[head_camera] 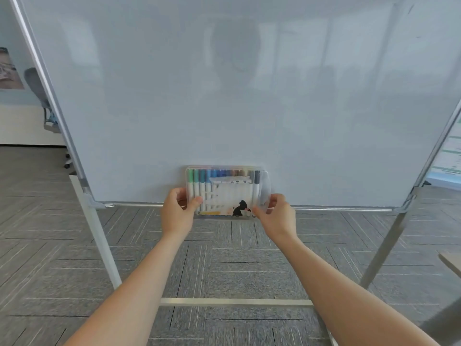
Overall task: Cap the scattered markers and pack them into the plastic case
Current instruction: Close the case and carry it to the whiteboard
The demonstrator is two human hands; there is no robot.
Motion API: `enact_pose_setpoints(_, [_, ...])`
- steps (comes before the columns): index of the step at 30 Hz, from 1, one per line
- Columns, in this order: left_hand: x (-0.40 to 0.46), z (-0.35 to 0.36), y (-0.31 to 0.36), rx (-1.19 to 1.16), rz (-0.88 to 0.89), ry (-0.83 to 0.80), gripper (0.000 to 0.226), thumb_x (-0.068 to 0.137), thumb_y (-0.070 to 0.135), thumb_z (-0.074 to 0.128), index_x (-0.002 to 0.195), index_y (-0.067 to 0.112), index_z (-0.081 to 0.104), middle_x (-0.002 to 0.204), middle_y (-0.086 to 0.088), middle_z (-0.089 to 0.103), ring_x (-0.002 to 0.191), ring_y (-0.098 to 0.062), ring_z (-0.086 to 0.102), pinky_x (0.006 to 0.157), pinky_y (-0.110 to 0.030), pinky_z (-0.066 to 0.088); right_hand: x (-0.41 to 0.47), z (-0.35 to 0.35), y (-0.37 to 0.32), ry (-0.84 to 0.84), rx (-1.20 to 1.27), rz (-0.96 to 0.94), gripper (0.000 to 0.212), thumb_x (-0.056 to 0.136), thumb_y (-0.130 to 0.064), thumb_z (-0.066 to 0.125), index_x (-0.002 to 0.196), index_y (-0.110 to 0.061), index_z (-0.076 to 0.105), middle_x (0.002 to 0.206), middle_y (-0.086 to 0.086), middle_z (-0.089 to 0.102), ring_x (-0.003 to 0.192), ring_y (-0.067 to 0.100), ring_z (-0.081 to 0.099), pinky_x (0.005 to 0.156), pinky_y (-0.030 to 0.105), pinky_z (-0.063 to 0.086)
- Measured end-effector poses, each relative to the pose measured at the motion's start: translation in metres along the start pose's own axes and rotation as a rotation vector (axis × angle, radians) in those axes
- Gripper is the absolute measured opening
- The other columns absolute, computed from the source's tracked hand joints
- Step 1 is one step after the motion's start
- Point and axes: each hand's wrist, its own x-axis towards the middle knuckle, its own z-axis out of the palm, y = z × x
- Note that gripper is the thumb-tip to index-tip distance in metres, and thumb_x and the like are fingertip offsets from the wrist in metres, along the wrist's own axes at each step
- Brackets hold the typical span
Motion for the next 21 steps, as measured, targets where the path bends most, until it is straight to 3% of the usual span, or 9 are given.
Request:
enact_pose_setpoints(3, [-0.0002, 0.001, -0.0058, 0.002, 0.002, -0.047, 0.035, 0.093, 0.033, 0.069, 0.12, 0.014, 0.057, 0.112, 0.005, 0.066, 0.097, -0.01, 0.062, 0.074, -0.017, 0.046, 0.0007, -0.0005, 0.0026, -0.014, -0.006, -0.009, 0.05, 0.085, -0.038, 0.074, 0.124, -0.015, 0.053, 0.105, -0.004, 0.064, 0.089, 0.016, 0.066, 0.08, 0.041, 0.057])
enact_pose_setpoints(9, [-0.0029, 0.0028, -0.006, -0.004, -0.008, -0.075, 0.037, 0.097, 0.037, 0.062, 0.126, 0.014, 0.056, 0.11, 0.009, 0.063, 0.093, 0.006, 0.055, 0.07, -0.013, 0.041, -0.0009, -0.0013, 0.0027, -0.047, -0.038, -0.011, 0.052, 0.09, -0.042, 0.068, 0.129, -0.013, 0.052, 0.105, -0.006, 0.06, 0.089, 0.014, 0.065, 0.079, 0.039, 0.057])
enact_pose_setpoints(15, [-0.0033, 0.0018, -0.0058, -0.026, -0.012, -0.049, 0.041, 0.097, 0.036, 0.062, 0.13, 0.013, 0.054, 0.119, 0.004, 0.062, 0.104, -0.01, 0.059, 0.073, -0.014, 0.041, -0.0023, -0.0041, 0.0027, -0.04, -0.031, -0.004, 0.063, 0.09, -0.044, 0.067, 0.14, -0.011, 0.045, 0.128, -0.001, 0.06, 0.105, 0.016, 0.063, 0.086, 0.039, 0.056])
enact_pose_setpoints(21, [-0.0047, -0.0001, -0.0024, -0.027, -0.018, -0.035, 0.046, 0.097, 0.04, 0.061, 0.133, 0.013, 0.051, 0.125, 0.004, 0.06, 0.107, -0.011, 0.058, 0.078, -0.019, 0.044, -0.0033, -0.004, -0.0002, -0.018, -0.03, -0.013, 0.058, 0.093, -0.041, 0.064, 0.138, -0.01, 0.046, 0.124, 0.001, 0.063, 0.103, 0.016, 0.063, 0.083, 0.035, 0.055])
